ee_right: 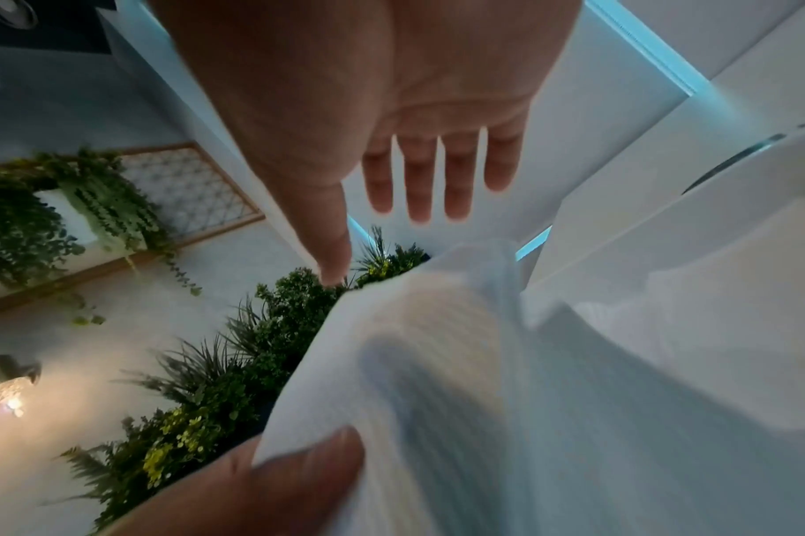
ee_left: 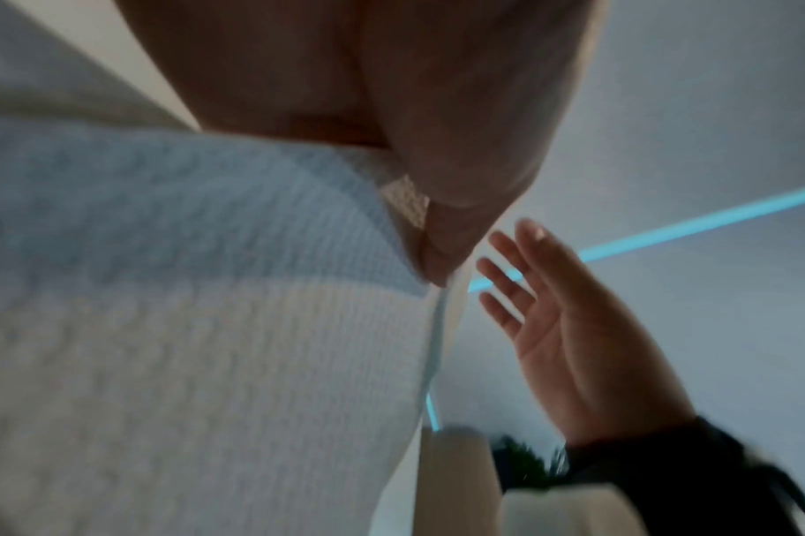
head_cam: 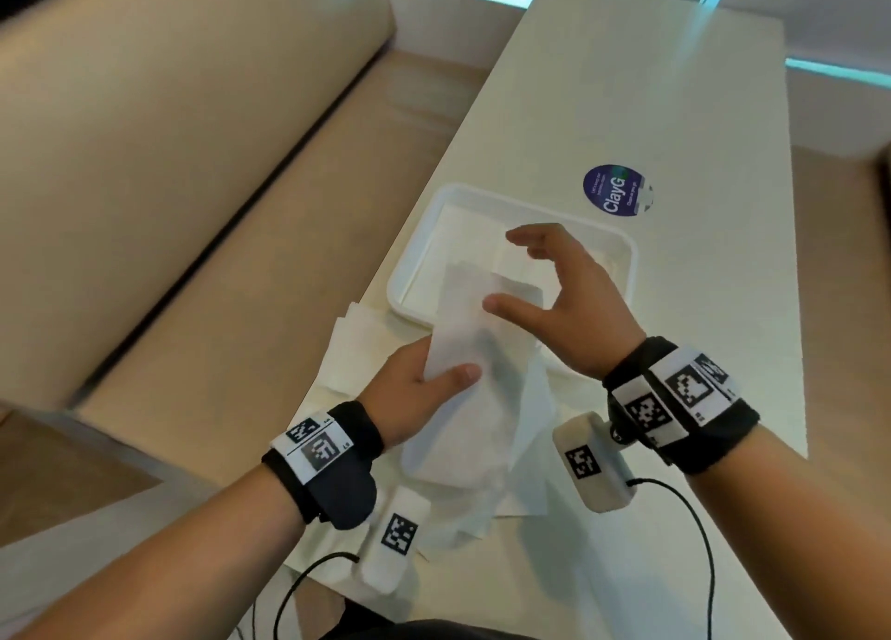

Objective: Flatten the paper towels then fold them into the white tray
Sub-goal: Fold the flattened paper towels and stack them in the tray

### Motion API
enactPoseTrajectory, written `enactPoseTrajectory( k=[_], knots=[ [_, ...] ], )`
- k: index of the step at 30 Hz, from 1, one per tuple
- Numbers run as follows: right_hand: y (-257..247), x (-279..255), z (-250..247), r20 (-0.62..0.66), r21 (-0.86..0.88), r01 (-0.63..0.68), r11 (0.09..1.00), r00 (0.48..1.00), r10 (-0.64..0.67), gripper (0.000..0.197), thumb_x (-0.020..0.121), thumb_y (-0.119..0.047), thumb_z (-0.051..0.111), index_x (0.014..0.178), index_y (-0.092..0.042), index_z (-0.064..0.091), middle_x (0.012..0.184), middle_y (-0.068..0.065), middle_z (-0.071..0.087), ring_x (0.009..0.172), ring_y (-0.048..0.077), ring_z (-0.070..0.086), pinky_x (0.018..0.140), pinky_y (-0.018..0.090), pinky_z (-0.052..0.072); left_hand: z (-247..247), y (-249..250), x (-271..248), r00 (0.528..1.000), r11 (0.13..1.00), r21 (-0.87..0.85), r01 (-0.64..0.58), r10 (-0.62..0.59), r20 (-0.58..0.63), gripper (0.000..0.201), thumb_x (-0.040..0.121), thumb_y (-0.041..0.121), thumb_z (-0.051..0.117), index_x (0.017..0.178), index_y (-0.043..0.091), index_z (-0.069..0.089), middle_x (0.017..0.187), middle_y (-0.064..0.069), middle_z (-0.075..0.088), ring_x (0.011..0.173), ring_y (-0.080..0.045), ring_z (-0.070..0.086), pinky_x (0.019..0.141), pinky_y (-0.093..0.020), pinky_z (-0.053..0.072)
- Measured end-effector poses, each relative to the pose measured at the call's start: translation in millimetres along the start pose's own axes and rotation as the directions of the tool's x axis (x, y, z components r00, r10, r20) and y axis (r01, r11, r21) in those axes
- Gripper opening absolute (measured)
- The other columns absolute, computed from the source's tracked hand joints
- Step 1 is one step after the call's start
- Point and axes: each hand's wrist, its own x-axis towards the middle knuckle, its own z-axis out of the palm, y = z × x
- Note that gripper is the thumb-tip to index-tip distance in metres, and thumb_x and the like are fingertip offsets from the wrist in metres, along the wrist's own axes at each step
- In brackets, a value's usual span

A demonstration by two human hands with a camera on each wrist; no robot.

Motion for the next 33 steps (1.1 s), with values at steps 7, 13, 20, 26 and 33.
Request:
enactPoseTrajectory(
  k=[7, 13, 20, 26, 33],
  knots=[
    [1, -11, 13, 0.03, 0.213, -0.322, 0.923, 0.946, 0.323, 0.093, 0.069, -0.07, 0.06, 0.144, -0.026, 0.028, 0.135, -0.012, 0.042, 0.11, 0.011, 0.054, 0.088, 0.027, 0.043, -13, 11, 9, 0.992, 0.936, -0.336, -0.104, 0.072, -0.105, 0.045, 0.089, 0.023, 0.064, 0.132, 0.016, 0.054, 0.126, -0.004, 0.065, 0.117, -0.024, 0.061, 0.1, -0.047, 0.047],
    [16, -14, 20, 0.136, 0.237, -0.443, 0.865, 0.896, 0.422, 0.094, 0.07, -0.085, 0.044, 0.143, -0.028, 0.029, 0.127, -0.011, 0.049, 0.115, 0.013, 0.053, 0.1, 0.035, 0.041, -23, 12, 16, 0.984, 0.86, -0.492, -0.133, 0.054, -0.171, 0.05, 0.086, 0.017, 0.065, 0.133, 0.009, 0.051, 0.128, -0.011, 0.062, 0.12, -0.03, 0.058, 0.1, -0.046, 0.046],
    [27, -11, 29, 0.276, 0.473, -0.516, 0.714, 0.856, 0.437, 0.043, 0.078, -0.029, 0.076, 0.116, -0.016, 0.059, 0.108, 0.01, 0.066, 0.087, 0.023, 0.067, 0.068, 0.031, 0.055, -35, 8, 15, 0.98, 0.854, -0.507, -0.117, 0.016, -0.2, 0.047, 0.086, 0.015, 0.067, 0.13, 0.007, 0.054, 0.124, -0.011, 0.065, 0.116, -0.028, 0.061, 0.095, -0.04, 0.049],
    [26, 6, 22, 0.088, 0.535, -0.365, 0.762, 0.921, 0.379, 0.032, 0.074, -0.017, 0.079, 0.102, -0.014, 0.063, 0.098, 0.008, 0.068, 0.089, 0.026, 0.067, 0.071, 0.036, 0.054, -33, -3, 8, 0.994, 0.9, -0.435, -0.001, -0.047, -0.099, 0.046, 0.082, 0.028, 0.065, 0.125, 0.012, 0.059, 0.12, -0.007, 0.068, 0.113, -0.025, 0.062, 0.1, -0.042, 0.047],
    [8, 16, 22, 0.086, 0.587, -0.295, 0.754, 0.949, 0.305, 0.016, 0.086, -0.015, 0.067, 0.101, -0.01, 0.07, 0.095, 0.013, 0.073, 0.087, 0.032, 0.069, 0.078, 0.044, 0.056, -25, 3, 10, 0.996, 0.901, -0.431, 0.045, -0.074, -0.052, 0.04, 0.084, 0.031, 0.068, 0.118, 0.012, 0.064, 0.117, -0.007, 0.069, 0.11, -0.026, 0.064, 0.093, -0.039, 0.051]
  ],
)
